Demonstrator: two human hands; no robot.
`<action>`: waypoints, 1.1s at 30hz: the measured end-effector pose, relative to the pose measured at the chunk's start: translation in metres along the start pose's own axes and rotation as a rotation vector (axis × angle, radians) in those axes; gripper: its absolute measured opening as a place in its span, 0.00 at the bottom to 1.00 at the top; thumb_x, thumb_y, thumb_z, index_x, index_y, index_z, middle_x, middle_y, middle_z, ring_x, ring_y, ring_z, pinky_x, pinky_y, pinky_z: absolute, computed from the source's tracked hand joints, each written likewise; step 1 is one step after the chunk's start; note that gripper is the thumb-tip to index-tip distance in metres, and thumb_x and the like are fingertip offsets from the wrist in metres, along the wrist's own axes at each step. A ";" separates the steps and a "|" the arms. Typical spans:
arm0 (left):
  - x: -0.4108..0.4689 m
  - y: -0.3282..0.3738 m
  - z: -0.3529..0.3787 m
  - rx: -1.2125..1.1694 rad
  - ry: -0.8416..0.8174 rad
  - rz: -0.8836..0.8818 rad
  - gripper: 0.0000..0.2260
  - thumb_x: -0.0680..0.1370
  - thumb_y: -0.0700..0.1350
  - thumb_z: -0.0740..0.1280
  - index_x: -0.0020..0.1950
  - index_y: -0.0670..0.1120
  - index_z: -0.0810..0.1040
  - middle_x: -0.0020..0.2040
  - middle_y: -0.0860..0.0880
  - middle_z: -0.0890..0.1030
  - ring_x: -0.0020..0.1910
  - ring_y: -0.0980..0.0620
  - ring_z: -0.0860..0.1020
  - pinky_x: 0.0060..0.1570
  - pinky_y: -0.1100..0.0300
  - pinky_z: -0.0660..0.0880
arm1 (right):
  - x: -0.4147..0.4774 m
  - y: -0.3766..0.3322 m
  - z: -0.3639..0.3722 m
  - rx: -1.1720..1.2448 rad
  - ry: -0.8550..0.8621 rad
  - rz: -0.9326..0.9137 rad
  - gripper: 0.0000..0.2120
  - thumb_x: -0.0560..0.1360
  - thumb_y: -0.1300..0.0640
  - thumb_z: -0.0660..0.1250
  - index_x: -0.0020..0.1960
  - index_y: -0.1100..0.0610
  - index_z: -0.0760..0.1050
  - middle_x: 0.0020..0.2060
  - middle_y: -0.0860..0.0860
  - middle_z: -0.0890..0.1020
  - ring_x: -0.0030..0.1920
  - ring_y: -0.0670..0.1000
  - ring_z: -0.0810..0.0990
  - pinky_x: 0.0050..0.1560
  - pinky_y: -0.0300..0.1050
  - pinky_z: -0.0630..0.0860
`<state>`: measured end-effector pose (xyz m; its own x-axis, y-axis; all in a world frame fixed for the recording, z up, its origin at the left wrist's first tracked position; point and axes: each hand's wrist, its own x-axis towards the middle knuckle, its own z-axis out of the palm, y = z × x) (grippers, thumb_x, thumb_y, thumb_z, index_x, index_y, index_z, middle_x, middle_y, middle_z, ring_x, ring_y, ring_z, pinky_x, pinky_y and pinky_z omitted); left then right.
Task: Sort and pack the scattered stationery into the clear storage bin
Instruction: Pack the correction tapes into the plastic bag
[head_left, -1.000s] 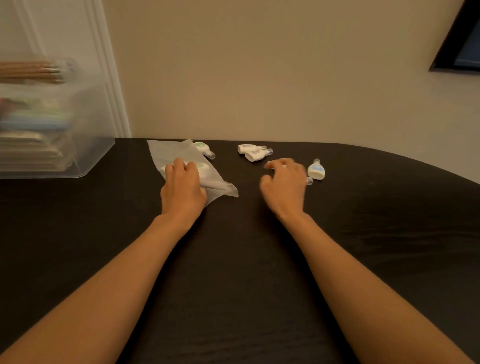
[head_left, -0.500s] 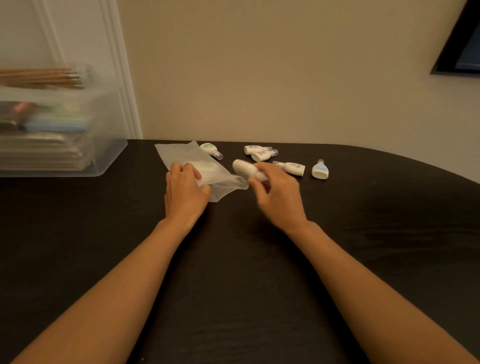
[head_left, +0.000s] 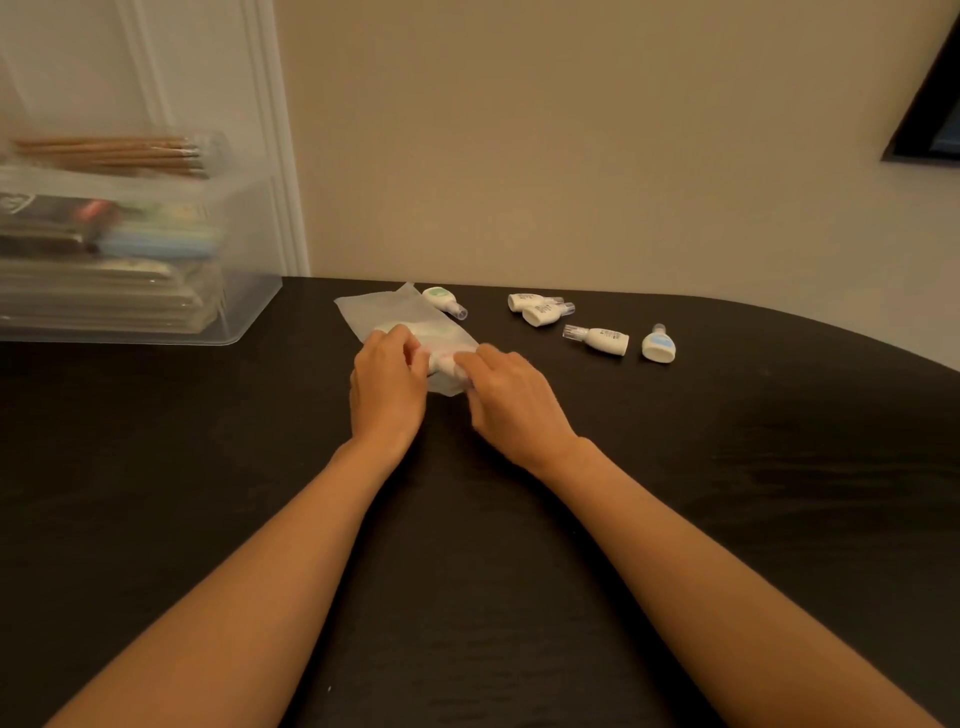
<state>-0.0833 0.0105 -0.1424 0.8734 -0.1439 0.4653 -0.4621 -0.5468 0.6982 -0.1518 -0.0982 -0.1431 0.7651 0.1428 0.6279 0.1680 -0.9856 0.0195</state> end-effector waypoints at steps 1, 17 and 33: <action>-0.001 0.000 0.000 0.014 -0.008 0.017 0.06 0.79 0.42 0.61 0.43 0.43 0.73 0.46 0.46 0.73 0.41 0.52 0.70 0.33 0.68 0.63 | 0.003 -0.002 -0.002 -0.087 -0.045 0.043 0.10 0.68 0.70 0.68 0.49 0.65 0.75 0.43 0.59 0.79 0.39 0.58 0.78 0.37 0.46 0.70; -0.002 0.001 0.006 0.208 -0.149 0.021 0.14 0.74 0.52 0.68 0.51 0.44 0.72 0.50 0.47 0.71 0.51 0.49 0.70 0.45 0.56 0.71 | 0.015 0.024 -0.007 0.754 0.258 0.938 0.15 0.69 0.65 0.56 0.35 0.57 0.81 0.35 0.52 0.80 0.40 0.44 0.76 0.50 0.44 0.71; 0.005 0.002 0.013 0.130 -0.121 -0.083 0.12 0.78 0.39 0.64 0.60 0.42 0.67 0.61 0.44 0.66 0.56 0.45 0.73 0.46 0.58 0.68 | 0.009 0.125 0.011 0.020 -0.144 1.057 0.22 0.78 0.60 0.60 0.71 0.56 0.64 0.68 0.57 0.60 0.66 0.59 0.62 0.64 0.50 0.64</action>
<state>-0.0780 -0.0019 -0.1456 0.9234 -0.1877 0.3348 -0.3707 -0.6620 0.6514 -0.1170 -0.2194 -0.1441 0.5941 -0.7735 0.2207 -0.6151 -0.6137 -0.4950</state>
